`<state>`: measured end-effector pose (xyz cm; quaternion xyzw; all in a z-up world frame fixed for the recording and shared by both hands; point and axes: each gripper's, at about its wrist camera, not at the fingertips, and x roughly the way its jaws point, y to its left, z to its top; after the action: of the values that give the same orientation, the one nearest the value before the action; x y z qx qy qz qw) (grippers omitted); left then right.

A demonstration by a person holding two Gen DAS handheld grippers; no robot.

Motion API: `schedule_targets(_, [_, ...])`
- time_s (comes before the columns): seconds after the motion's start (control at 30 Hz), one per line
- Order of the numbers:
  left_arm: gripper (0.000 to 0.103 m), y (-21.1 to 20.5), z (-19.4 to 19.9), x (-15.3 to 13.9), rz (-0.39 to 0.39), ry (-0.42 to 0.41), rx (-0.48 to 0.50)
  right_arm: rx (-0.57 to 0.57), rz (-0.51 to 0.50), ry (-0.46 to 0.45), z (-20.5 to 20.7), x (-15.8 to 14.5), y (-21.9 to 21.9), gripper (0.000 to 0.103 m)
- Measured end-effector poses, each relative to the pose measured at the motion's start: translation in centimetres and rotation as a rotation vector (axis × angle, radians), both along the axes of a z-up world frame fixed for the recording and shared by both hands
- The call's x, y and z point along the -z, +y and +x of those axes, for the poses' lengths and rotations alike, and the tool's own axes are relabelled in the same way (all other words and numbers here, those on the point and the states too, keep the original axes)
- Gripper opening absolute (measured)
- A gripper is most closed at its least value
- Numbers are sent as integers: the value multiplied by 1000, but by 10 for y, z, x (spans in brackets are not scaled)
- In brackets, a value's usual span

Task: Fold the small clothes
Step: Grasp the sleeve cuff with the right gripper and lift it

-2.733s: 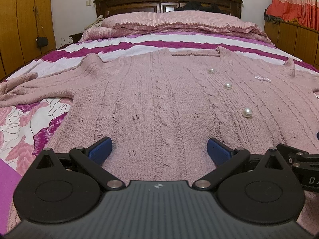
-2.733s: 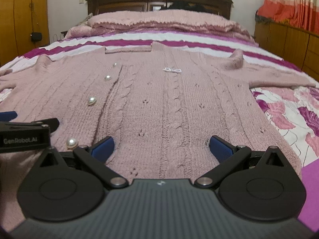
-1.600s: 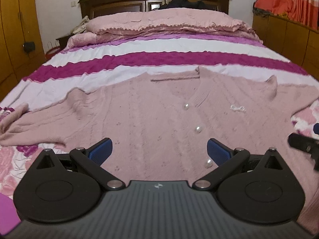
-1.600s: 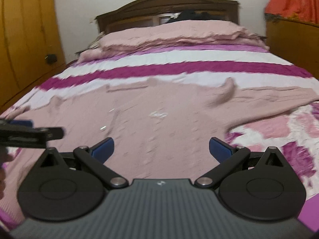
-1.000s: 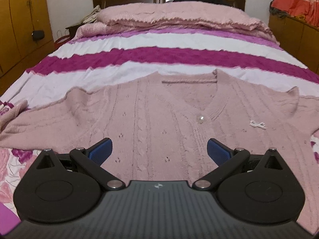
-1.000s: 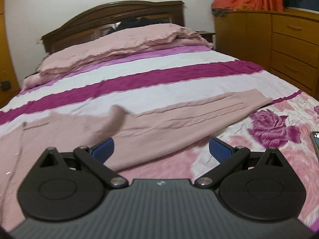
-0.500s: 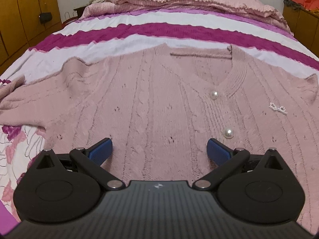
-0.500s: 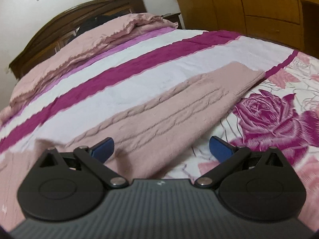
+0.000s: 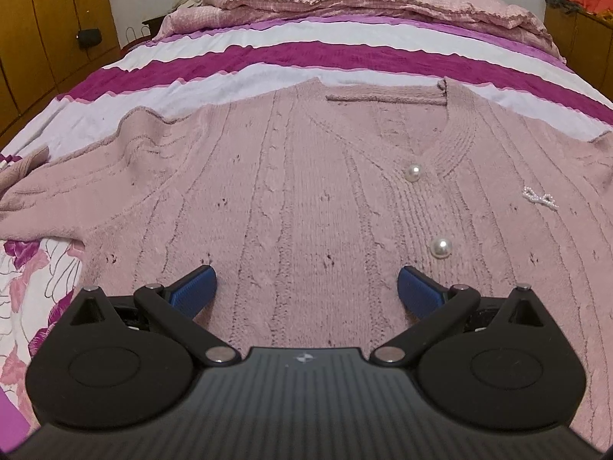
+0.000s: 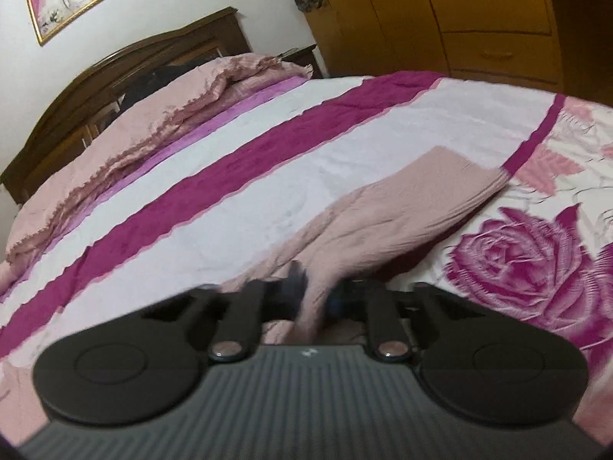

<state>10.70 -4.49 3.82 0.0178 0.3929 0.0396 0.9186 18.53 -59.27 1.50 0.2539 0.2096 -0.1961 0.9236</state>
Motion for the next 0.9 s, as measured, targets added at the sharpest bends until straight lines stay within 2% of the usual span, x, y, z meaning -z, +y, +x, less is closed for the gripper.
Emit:
schedule_targets(0.2, [103, 6, -5, -5, -23, 5, -9, 41, -40, -53, -39, -18, -7, 10])
schedule_targets(0.43, [103, 12, -16, -15, -9, -13, -7, 45, -75, -107, -79, -42, 2, 9])
schedule_targets(0.63, [103, 20, -24, -27, 20, -8, -8, -27, -15, -135, -90, -65, 16, 9])
schedule_targets(0.9, [103, 40, -36, -40, 26, 10, -12, -130, -53, -157, -88, -100, 68, 9])
